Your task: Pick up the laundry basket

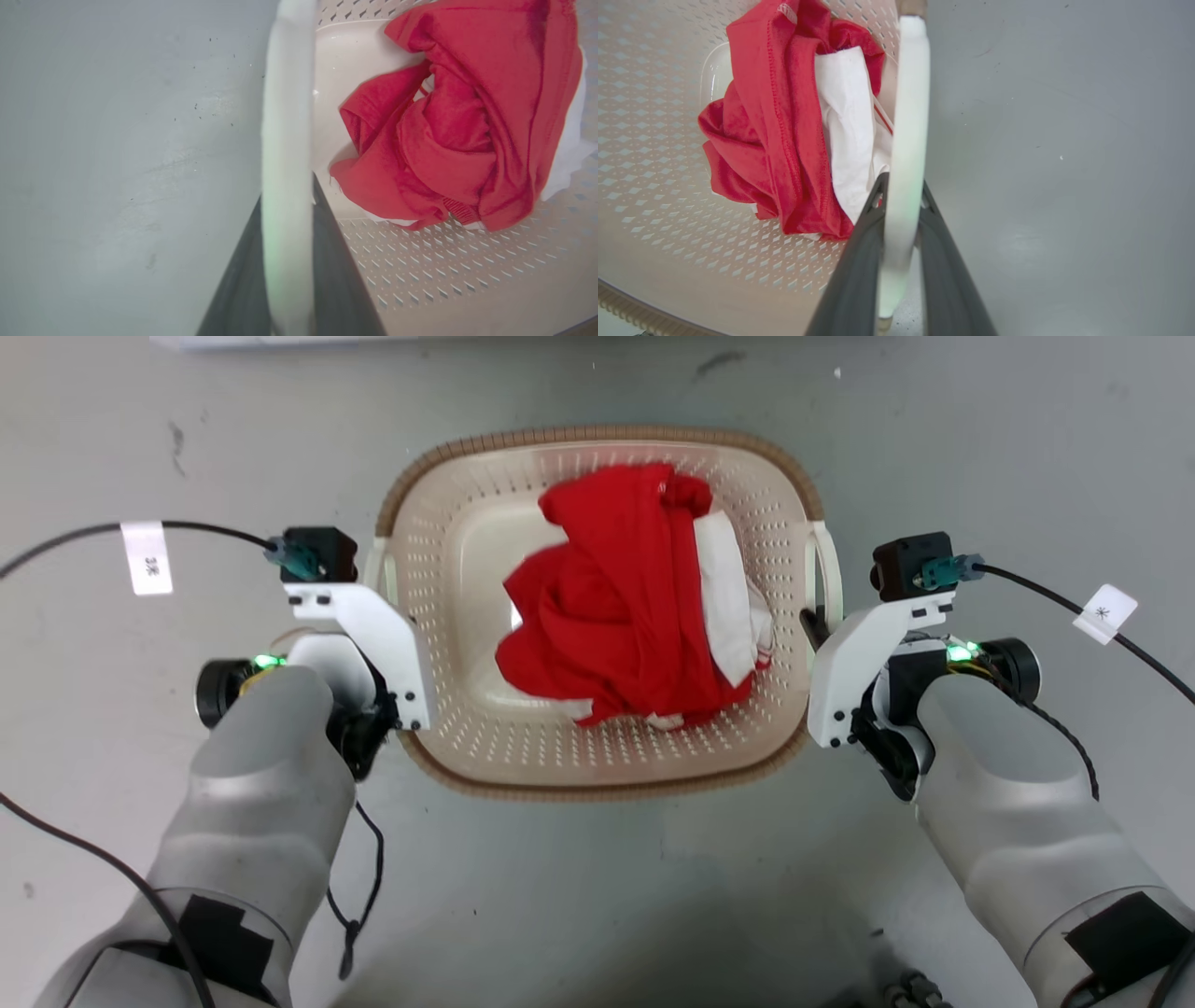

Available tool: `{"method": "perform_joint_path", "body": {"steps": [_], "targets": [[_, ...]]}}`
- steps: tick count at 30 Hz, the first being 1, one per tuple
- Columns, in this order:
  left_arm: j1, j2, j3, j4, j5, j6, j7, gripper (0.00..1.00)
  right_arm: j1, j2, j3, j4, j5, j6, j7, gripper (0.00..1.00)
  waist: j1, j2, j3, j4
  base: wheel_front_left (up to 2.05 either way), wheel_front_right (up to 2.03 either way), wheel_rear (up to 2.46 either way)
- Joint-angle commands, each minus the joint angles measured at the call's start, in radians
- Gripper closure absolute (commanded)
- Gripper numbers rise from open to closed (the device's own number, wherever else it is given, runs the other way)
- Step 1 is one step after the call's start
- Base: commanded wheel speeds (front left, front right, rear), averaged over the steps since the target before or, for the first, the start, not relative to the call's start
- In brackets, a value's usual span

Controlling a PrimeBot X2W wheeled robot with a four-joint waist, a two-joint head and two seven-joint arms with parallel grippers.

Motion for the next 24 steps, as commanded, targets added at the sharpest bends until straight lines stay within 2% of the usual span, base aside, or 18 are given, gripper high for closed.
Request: {"method": "perform_joint_path", "body": {"steps": [1, 12, 24], "targets": [[0.016, -0.021, -0.005, 0.0, -0.021, -0.004, 0.017, 1.0, 0.009, 0.001, 0.019, -0.003, 0.014, 0.001, 0.022, 1.0, -0.0001, 0.0, -0.047, 0.007, 0.0, 0.0, 0.0], [0.115, -0.047, -0.03, 0.018, -0.119, -0.004, 0.131, 1.0, 0.104, -0.048, 0.111, -0.041, 0.142, 0.001, 0.228, 1.0, -0.0001, 0.0, -0.309, 0.032, 0.0, 0.0, 0.0], [0.169, -0.037, -0.049, 0.017, -0.21, -0.004, 0.277, 1.0, 0.159, -0.082, 0.188, -0.084, 0.267, 0.002, 0.43, 1.0, -0.0001, 0.0, -0.528, 0.045, 0.0, 0.0, 0.0]]}}
